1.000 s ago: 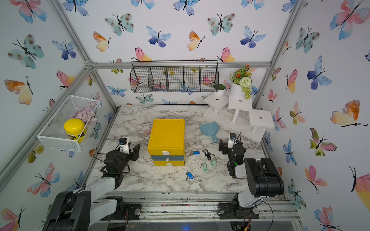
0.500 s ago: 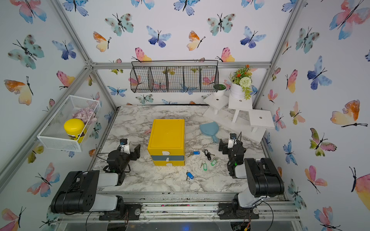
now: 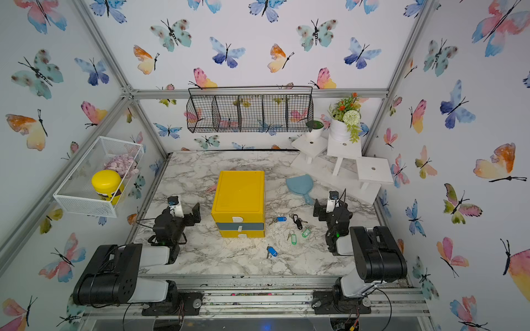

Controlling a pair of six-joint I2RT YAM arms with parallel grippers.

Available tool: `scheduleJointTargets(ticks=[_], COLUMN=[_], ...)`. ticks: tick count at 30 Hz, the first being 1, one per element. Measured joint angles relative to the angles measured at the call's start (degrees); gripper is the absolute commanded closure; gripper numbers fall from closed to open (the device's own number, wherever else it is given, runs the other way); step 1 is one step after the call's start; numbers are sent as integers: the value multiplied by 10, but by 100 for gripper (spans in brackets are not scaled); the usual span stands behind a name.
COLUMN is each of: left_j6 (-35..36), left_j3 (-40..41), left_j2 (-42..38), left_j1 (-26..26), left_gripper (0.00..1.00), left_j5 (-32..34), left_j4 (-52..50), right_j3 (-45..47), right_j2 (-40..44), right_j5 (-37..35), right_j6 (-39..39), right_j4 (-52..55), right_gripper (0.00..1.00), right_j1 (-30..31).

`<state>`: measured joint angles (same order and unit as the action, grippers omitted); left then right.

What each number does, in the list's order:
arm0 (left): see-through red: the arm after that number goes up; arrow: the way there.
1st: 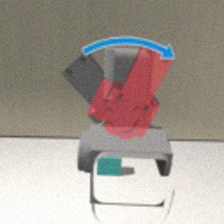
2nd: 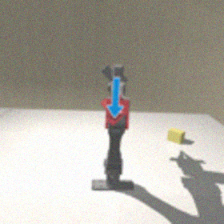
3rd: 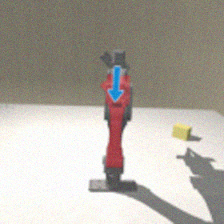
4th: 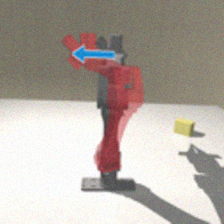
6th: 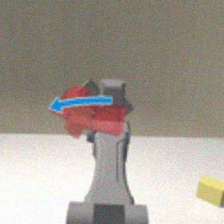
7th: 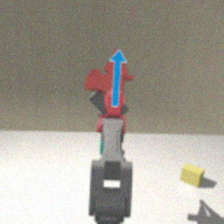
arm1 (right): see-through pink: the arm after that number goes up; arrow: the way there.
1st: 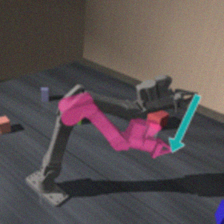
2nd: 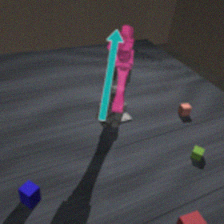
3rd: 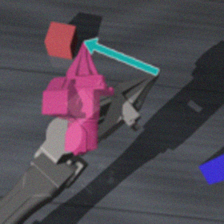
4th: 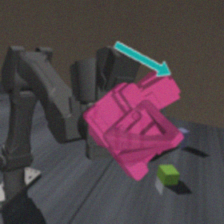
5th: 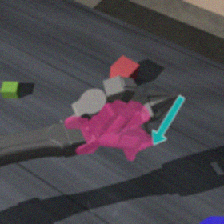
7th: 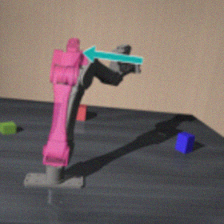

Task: Take the keys out of the drawer
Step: Reset both arms

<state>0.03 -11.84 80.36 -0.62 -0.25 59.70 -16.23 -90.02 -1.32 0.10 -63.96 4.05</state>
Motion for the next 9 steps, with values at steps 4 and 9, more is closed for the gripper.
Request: scheduleJointTargets(ticks=[4,9], left_j6=[0,-1], left_j3=[0,0], left_j2=[0,0], left_j1=[-1,-2], left_gripper=[2,2], left_j5=[2,3], left_j4=[0,0], right_j3=[0,0], right_j2=[0,0], right_j5=[0,0], right_j6=[0,0], right_j4=[0,0], right_gripper=[2,2], right_j1=[0,0])
